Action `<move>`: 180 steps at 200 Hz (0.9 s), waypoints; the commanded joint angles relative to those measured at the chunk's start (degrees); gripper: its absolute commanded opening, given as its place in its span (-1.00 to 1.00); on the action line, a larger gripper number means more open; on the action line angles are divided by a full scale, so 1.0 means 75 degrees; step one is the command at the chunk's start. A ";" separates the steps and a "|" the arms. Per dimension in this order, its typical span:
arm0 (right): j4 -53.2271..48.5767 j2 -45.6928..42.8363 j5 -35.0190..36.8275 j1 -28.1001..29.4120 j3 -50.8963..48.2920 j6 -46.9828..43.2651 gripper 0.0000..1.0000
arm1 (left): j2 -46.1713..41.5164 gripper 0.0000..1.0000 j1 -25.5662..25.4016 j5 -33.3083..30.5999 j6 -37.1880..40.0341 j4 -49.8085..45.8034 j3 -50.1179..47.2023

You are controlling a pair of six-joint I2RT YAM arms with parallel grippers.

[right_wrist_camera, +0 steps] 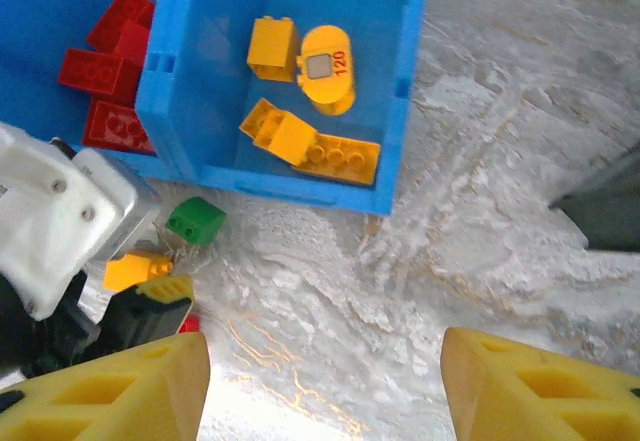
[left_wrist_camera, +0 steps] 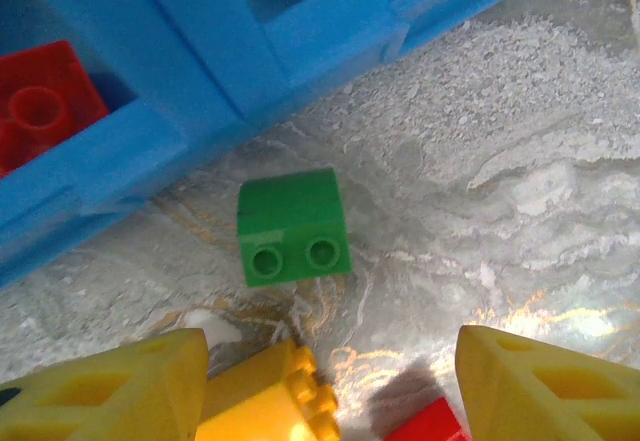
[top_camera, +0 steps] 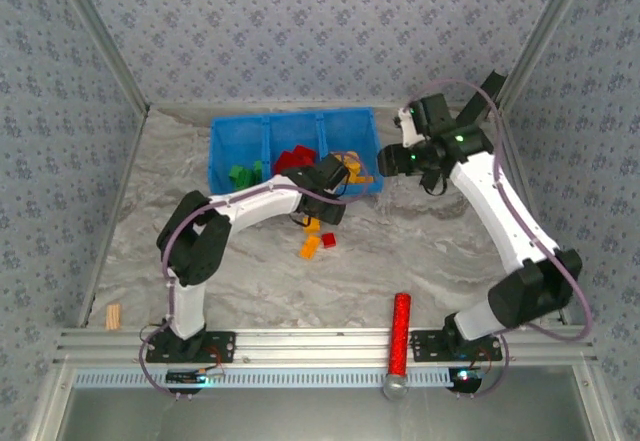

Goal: Sort the legos into containers by color
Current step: Pick up the lego from the center of the table.

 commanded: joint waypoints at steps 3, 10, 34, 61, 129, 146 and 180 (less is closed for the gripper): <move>-0.0253 -0.0752 -0.0357 -0.0291 -0.0454 0.0169 0.34 | 0.0355 0.34 -0.0048 -0.0167 -0.0139 -0.0236 0.0490; -0.0275 -0.0907 -0.0409 -0.0386 -0.0601 0.0169 0.36 | 0.0460 0.33 -0.0057 -0.0189 -0.0157 -0.0282 0.0567; -0.0272 -0.1292 -0.0588 -0.0619 -0.1064 0.0191 0.39 | 0.0719 0.30 -0.0056 -0.0252 -0.0205 -0.0334 0.0752; -0.0227 -0.1454 -0.0672 -0.0772 -0.1366 0.0182 0.41 | 0.0970 0.21 -0.0064 -0.0222 -0.0253 -0.0480 0.0941; -0.0028 -0.1434 -0.0755 -0.0877 -0.1415 0.0040 0.41 | 0.1414 0.12 -0.0080 -0.0291 -0.0318 -0.0470 0.1106; -0.0022 -0.1452 -0.0796 -0.0873 -0.1442 0.0052 0.42 | 0.1446 0.06 -0.0073 -0.0320 -0.0368 -0.0409 0.1074; 0.0092 -0.1475 -0.0886 -0.0851 -0.1651 0.0086 0.42 | 0.1343 -0.03 -0.0099 -0.0690 -0.0456 -0.0111 0.0813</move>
